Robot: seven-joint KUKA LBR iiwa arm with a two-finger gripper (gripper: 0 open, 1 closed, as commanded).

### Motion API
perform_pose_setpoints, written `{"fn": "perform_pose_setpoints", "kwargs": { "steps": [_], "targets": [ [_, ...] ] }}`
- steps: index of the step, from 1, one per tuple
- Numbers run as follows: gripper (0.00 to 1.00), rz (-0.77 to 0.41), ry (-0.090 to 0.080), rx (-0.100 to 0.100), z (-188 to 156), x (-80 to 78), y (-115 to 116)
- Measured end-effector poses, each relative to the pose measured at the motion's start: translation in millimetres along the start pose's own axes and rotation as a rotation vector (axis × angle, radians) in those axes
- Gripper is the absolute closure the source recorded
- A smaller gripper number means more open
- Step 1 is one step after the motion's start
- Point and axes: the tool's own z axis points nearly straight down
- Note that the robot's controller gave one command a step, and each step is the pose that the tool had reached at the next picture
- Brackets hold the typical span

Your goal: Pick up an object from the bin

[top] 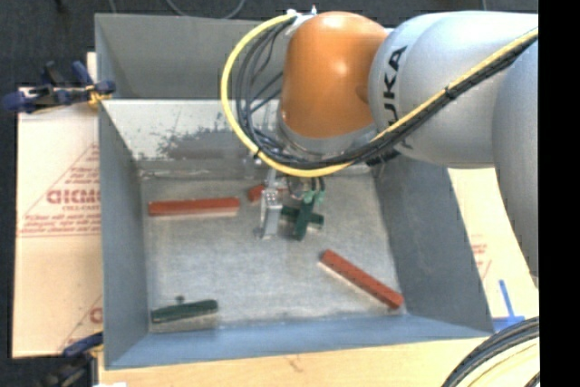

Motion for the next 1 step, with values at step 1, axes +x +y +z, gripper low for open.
{"fn": "perform_pose_setpoints", "kwargs": {
  "steps": [1],
  "targets": [
    [0.0,-0.406,0.006,0.002,71.8,-0.3,-26.4]
  ]
}}
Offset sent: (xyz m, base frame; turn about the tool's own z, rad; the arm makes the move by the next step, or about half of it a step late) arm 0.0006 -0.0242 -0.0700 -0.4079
